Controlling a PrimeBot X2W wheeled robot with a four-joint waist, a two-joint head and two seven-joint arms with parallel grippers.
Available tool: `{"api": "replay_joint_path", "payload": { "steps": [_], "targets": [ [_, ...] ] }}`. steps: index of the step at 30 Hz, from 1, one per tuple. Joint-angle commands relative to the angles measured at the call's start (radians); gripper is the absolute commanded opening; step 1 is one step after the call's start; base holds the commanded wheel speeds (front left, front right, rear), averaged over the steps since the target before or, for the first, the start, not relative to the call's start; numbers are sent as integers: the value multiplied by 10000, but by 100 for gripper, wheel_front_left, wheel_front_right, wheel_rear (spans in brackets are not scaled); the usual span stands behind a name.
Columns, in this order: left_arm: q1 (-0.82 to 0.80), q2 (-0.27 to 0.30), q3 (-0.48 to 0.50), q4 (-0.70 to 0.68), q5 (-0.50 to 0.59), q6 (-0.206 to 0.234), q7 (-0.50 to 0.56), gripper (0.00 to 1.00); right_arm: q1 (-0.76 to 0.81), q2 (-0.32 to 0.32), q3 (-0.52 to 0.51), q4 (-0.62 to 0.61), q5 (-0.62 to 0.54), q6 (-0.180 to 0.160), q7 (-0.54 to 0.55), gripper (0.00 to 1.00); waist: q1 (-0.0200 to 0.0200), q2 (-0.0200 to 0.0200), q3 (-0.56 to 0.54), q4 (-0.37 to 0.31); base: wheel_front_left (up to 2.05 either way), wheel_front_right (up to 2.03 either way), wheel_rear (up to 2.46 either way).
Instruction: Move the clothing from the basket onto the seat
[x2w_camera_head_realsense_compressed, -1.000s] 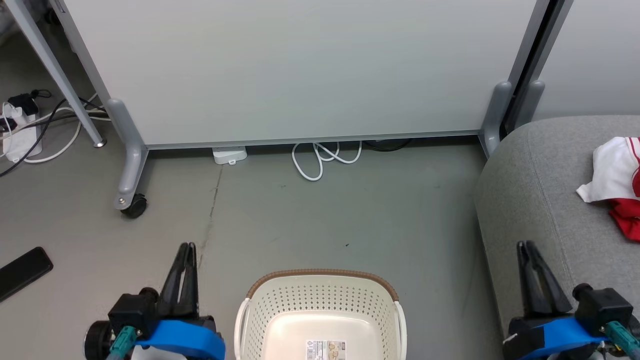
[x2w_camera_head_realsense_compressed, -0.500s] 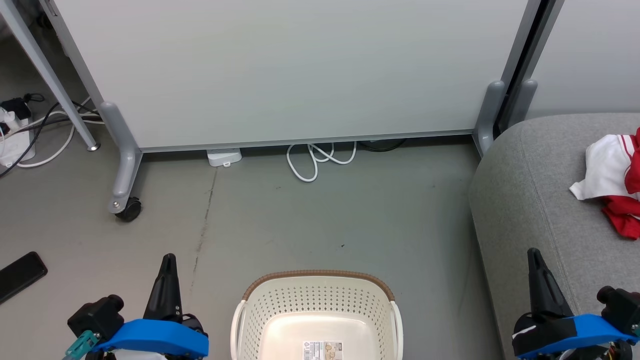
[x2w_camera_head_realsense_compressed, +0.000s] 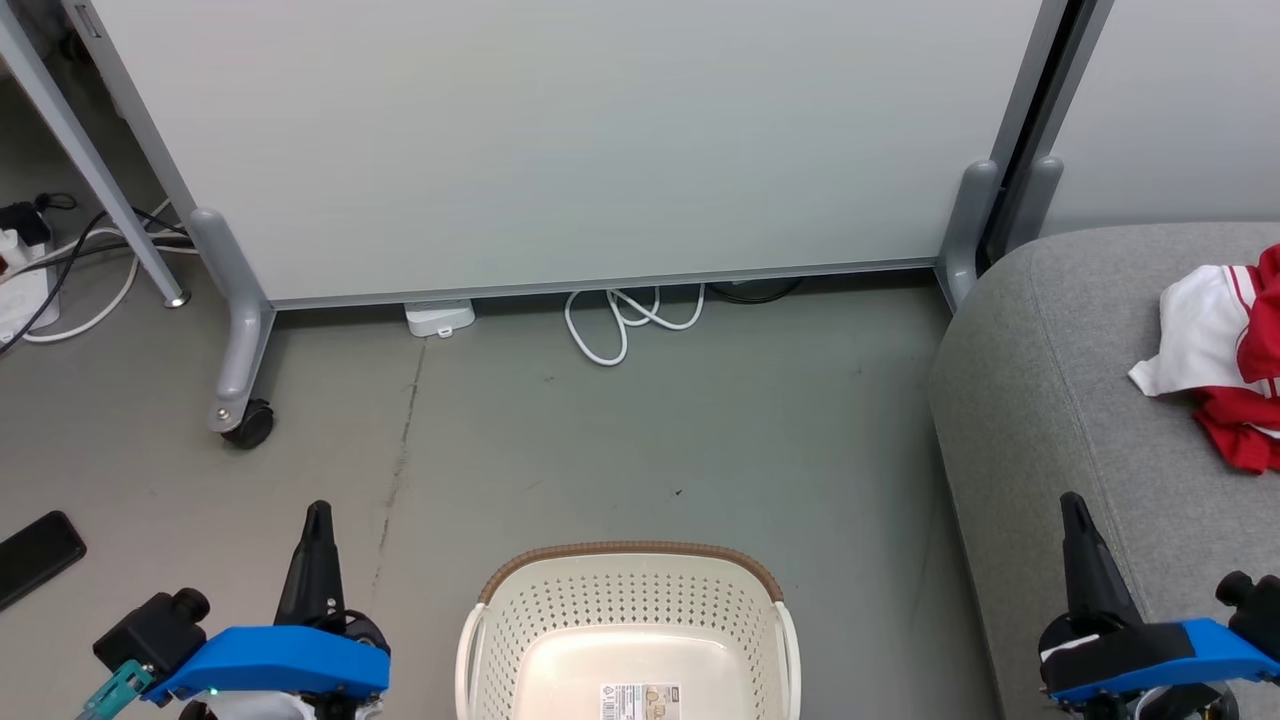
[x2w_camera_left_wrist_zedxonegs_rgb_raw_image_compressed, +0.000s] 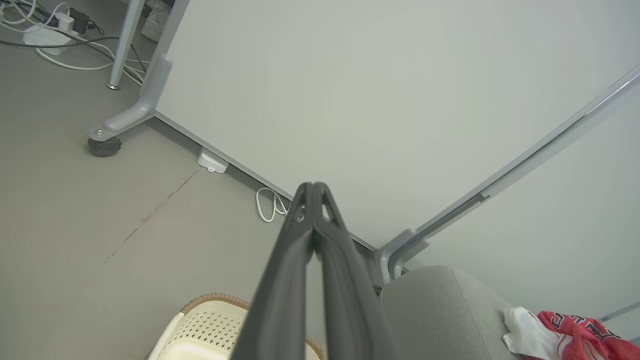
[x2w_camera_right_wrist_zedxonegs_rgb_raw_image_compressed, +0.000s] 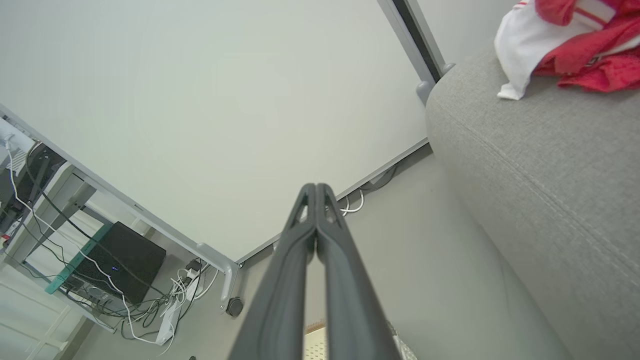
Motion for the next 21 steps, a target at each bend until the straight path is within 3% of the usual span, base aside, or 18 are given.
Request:
{"api": "replay_joint_path", "payload": {
  "steps": [1, 21],
  "targets": [
    [-289, 18, 95, -172, -315, -34, 75, 0, -284, -36, -20, -147, 355, 3, 104, 0, -1, 0, -2, -9, 0, 0, 0],
    [-392, 12, 413, -318, -2816, -53, 729, 0, -444, -40, -66, -137, 2986, 4, 759, 0, -1, 0, -29, -177, 0, 0, 0]
  ]
}}
